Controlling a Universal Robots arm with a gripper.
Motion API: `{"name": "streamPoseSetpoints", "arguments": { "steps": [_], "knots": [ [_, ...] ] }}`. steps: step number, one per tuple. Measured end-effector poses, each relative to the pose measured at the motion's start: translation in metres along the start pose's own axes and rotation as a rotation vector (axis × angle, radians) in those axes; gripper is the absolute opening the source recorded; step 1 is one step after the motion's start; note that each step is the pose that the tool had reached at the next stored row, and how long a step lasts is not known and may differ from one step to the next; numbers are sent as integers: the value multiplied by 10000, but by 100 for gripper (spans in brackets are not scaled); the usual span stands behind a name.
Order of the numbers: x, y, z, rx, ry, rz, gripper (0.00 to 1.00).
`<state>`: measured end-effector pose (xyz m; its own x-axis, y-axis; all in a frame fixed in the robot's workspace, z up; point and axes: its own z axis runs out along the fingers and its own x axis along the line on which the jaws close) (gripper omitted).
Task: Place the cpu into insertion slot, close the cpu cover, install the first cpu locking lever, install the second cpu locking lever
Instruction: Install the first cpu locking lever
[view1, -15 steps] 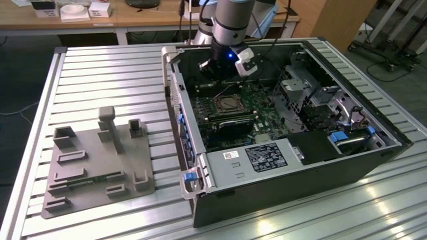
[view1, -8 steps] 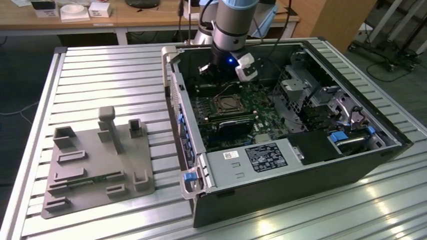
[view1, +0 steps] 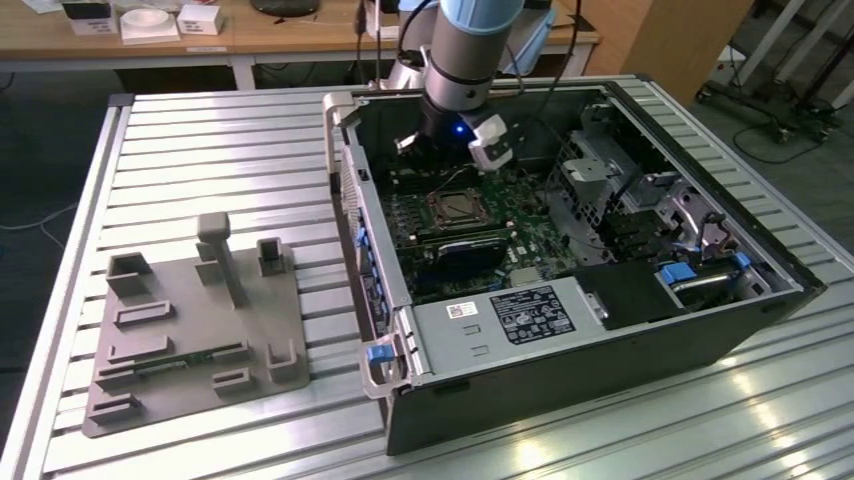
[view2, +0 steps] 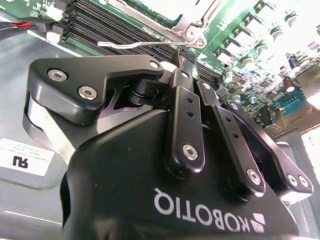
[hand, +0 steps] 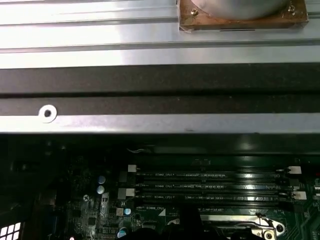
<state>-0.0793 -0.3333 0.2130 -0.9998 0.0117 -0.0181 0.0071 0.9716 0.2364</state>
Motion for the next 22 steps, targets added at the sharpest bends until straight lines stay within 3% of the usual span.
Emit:
{"name": "streamPoseSetpoints", "arguments": {
  "steps": [5, 11, 17, 22],
  "knots": [
    [6, -36, 20, -387, 20, -64, 10],
    [17, -91, 9, -414, 21, -72, 10],
    [17, -94, 20, -552, 20, -70, 10],
    [17, -103, 74, -557, 22, -71, 10]
  ]
}}
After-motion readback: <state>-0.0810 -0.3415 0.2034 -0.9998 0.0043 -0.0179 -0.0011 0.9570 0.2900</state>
